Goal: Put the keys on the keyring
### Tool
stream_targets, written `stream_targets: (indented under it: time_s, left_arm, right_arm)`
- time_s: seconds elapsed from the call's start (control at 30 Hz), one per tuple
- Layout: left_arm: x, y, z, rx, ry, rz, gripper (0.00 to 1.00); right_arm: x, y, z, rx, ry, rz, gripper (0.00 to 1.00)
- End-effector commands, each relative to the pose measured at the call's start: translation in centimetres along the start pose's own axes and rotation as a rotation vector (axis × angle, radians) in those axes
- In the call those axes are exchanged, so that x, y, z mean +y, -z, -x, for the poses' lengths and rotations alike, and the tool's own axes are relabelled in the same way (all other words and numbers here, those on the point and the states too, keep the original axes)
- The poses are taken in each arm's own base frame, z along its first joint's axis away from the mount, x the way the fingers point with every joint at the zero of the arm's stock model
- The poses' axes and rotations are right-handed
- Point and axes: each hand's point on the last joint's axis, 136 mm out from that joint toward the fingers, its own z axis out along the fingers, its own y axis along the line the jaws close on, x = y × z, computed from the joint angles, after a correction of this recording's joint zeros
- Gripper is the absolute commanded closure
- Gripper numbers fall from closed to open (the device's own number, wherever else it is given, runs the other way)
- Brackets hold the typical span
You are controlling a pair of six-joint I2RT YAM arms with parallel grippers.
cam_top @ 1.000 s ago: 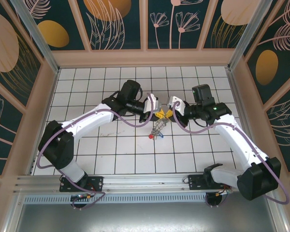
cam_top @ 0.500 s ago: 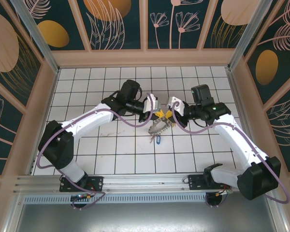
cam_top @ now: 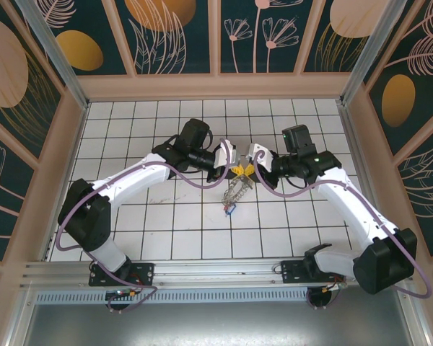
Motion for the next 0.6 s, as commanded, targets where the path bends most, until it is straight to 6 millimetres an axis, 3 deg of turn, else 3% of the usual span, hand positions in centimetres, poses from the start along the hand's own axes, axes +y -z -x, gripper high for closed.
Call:
stream_targets:
  time_s: [0.0,0.2,0.37,0.57]
  left_arm:
    - [-0.3,-0.2,1.0,-0.032,-0.028,-0.018,1.0]
    - [-0.4,0.5,2.3,-0.102,-0.021,0.01,1.0]
    - [-0.2,1.1,3.2,-0.161,0.003,0.007,1.0]
    - [-0.3,1.1,3.6,-0.192,0.021,-0.022,1.0]
  right_arm:
    - [-0.3,0.6,2.9,-0.077,0.075,-0.014,1.0]
    - [0.2,1.7,0.8,-0.062,-0.008,-0.025,0.68]
    - [1.3,1.7,-0.8,-0.045,-0.092,0.016,0.63]
    - [1.4,1.5,-0.6,-0.101,-0.111,0.004,0.61]
